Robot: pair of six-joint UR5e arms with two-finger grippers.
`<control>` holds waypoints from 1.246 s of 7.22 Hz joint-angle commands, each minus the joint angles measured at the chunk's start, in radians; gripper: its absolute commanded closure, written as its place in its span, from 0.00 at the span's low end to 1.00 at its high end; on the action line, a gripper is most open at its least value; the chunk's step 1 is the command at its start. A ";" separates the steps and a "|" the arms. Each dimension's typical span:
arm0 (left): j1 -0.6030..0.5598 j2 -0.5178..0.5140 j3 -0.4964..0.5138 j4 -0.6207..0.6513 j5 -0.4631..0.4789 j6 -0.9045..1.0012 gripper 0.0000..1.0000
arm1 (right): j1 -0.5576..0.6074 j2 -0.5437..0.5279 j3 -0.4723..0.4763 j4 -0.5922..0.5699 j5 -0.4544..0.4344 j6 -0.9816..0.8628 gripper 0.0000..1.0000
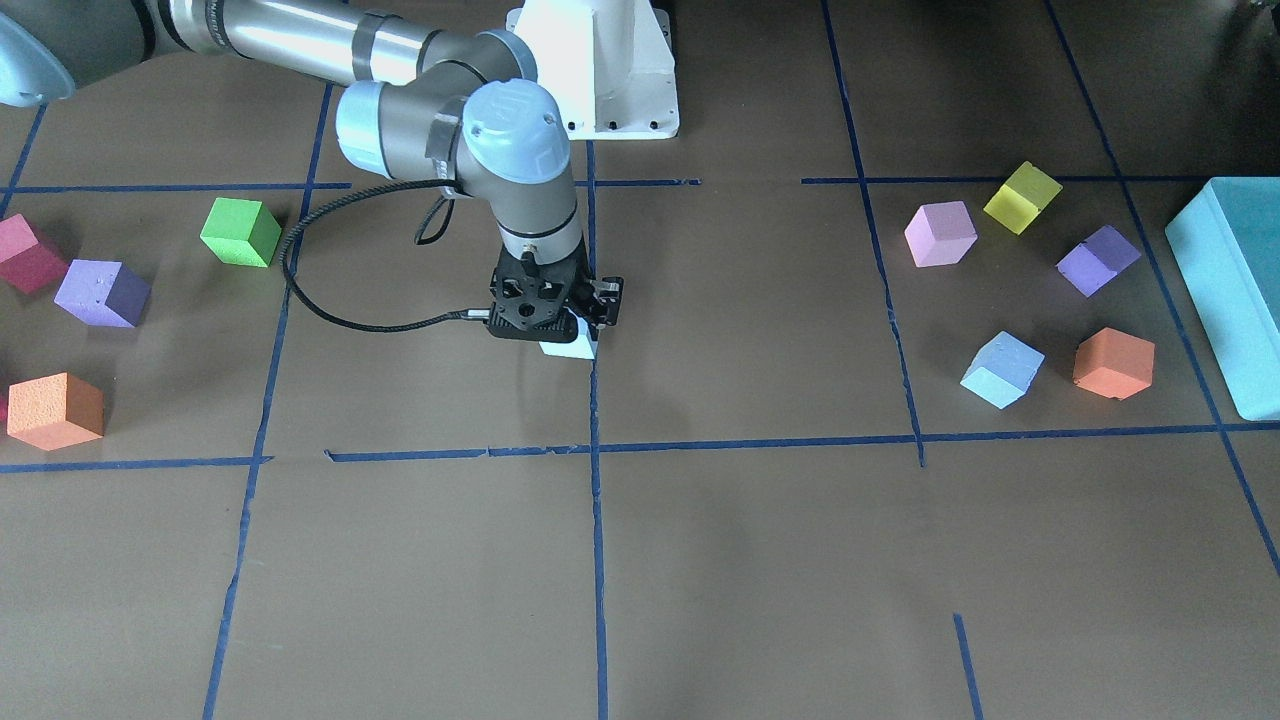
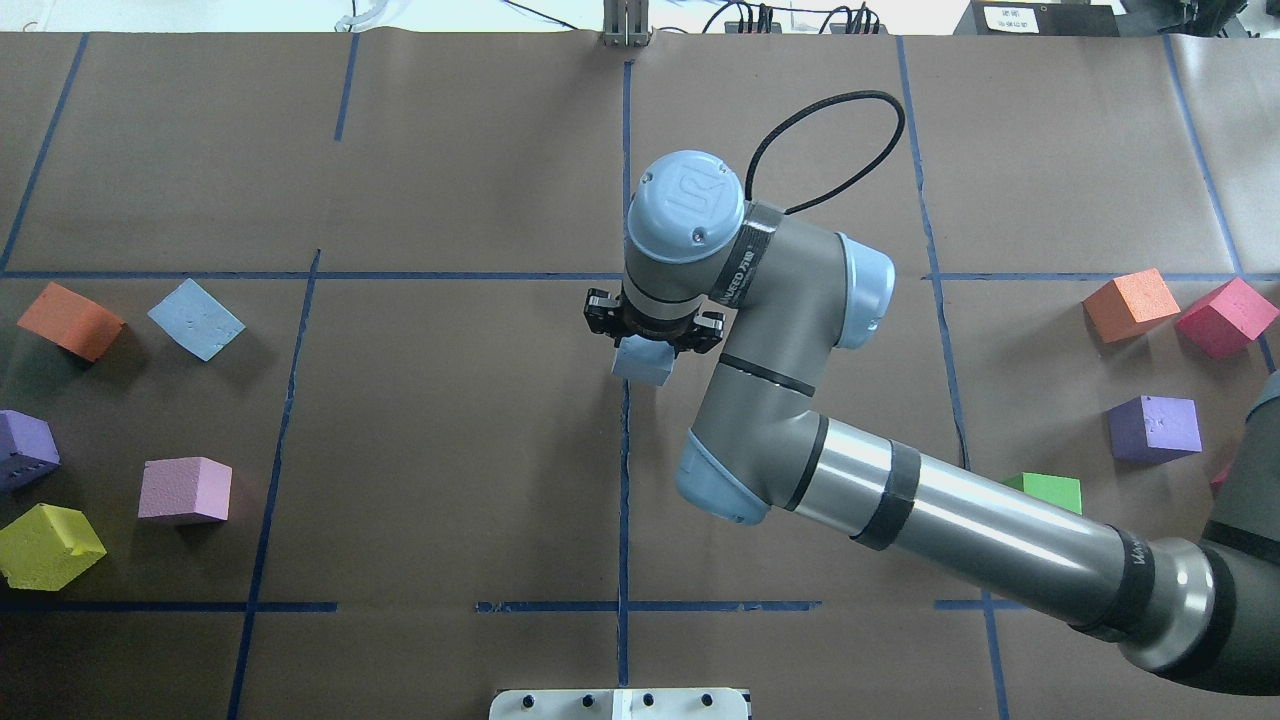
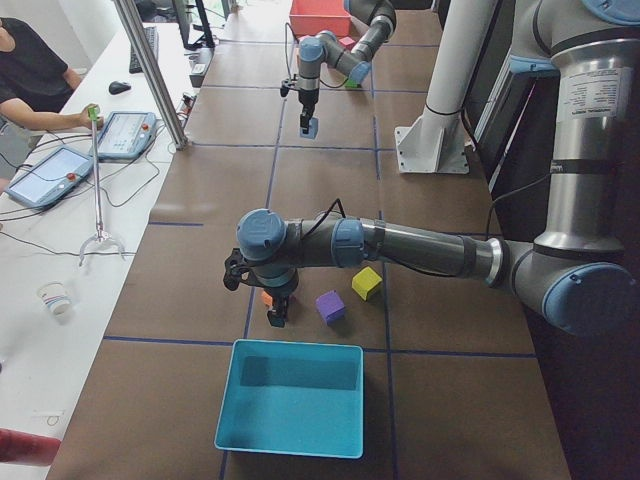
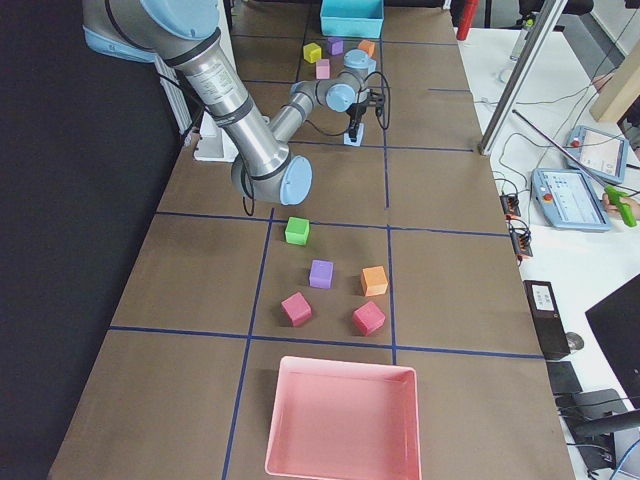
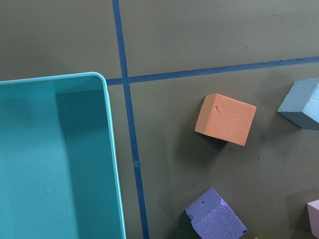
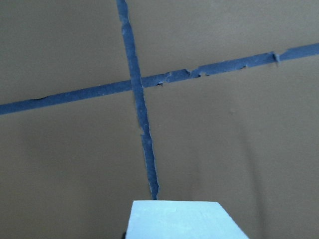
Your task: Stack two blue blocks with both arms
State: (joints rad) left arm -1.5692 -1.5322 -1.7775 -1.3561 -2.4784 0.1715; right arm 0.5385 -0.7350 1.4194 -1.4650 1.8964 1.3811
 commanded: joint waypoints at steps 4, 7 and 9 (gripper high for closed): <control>0.000 0.044 -0.066 0.000 -0.010 -0.015 0.00 | -0.049 0.039 -0.073 0.048 -0.028 -0.022 0.62; 0.000 0.044 -0.075 -0.002 -0.010 -0.021 0.00 | -0.055 0.046 -0.053 0.040 -0.056 -0.068 0.00; 0.011 0.035 -0.082 -0.021 -0.010 -0.065 0.00 | 0.021 -0.010 0.206 -0.086 -0.028 -0.068 0.00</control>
State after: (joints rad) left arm -1.5652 -1.4909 -1.8562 -1.3624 -2.4882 0.1343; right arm 0.5089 -0.7069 1.4597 -1.4627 1.8485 1.3139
